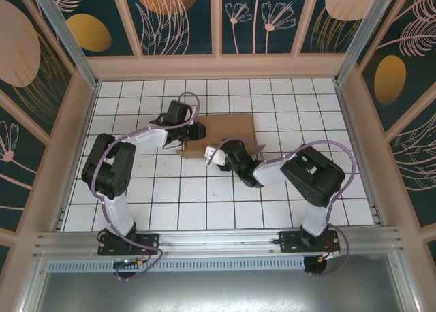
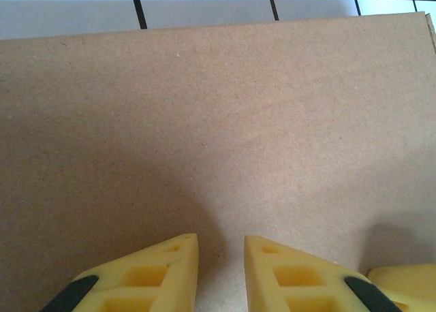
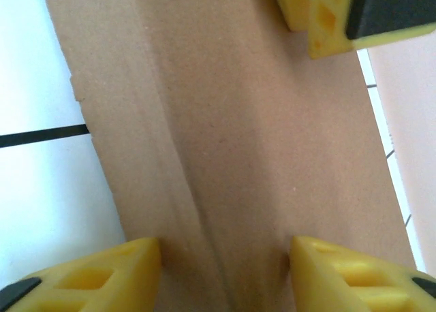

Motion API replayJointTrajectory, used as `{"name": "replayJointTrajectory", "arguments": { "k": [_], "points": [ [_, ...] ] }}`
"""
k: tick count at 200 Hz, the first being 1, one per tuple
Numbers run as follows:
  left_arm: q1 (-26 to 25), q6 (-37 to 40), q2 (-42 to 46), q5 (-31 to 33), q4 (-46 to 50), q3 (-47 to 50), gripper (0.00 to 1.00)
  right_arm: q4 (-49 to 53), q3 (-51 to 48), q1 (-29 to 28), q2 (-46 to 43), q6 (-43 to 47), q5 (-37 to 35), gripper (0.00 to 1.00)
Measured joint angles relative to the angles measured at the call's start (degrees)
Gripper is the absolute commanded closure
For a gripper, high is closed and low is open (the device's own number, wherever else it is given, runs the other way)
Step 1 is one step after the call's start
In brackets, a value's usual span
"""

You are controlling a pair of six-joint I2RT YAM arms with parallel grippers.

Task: Fold the paper box

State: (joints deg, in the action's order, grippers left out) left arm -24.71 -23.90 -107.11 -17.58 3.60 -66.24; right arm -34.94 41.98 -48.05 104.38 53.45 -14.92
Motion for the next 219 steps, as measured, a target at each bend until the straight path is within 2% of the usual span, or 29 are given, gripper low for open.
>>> {"name": "replayJointTrajectory", "arguments": {
  "k": [11,33,65,81,102,122,137,163,195,210,219],
  "points": [
    [0.07,0.22,0.00,0.00,-0.04,0.00,0.75,-0.59,0.00,-0.33,0.31,0.63,-0.94,0.59],
    [0.07,0.35,0.00,0.02,-0.11,0.00,0.73,-1.33,-0.02,-0.48,0.72,1.29,-1.90,0.59],
    [0.04,0.33,0.20,0.00,-0.37,0.00,0.67,-2.19,-1.77,-0.48,-1.07,-0.15,-0.94,0.44],
    [0.04,0.33,1.14,0.15,0.00,0.22,0.64,-1.46,-5.03,-0.11,-7.17,-3.65,2.56,0.41],
    [0.07,-0.07,3.28,1.57,0.94,0.28,0.53,-0.63,-7.06,2.16,-17.86,-11.06,7.37,0.39],
    [0.63,-0.85,6.75,3.89,0.79,0.74,0.48,-0.46,-6.99,6.99,-26.73,-20.63,10.40,0.37],
    [1.70,-1.64,10.38,6.14,0.07,2.47,0.47,1.01,-6.34,10.78,-29.75,-27.41,11.37,0.39],
    [4.87,-3.63,14.51,9.16,-1.27,5.51,0.45,7.34,-3.04,15.58,-28.55,-36.96,14.16,0.45],
    [6.71,-4.87,12.50,9.49,-1.64,6.64,0.44,13.79,1.42,20.94,-22.29,-47.08,17.75,0.50],
    [6.58,-4.87,10.86,9.16,-1.60,6.69,0.44,16.57,2.69,21.86,-20.39,-49.03,18.27,0.45],
    [6.54,-4.83,10.36,9.31,-1.42,6.75,0.45,17.16,2.93,20.83,-20.00,-47.15,17.84,0.37]
  ]
}}
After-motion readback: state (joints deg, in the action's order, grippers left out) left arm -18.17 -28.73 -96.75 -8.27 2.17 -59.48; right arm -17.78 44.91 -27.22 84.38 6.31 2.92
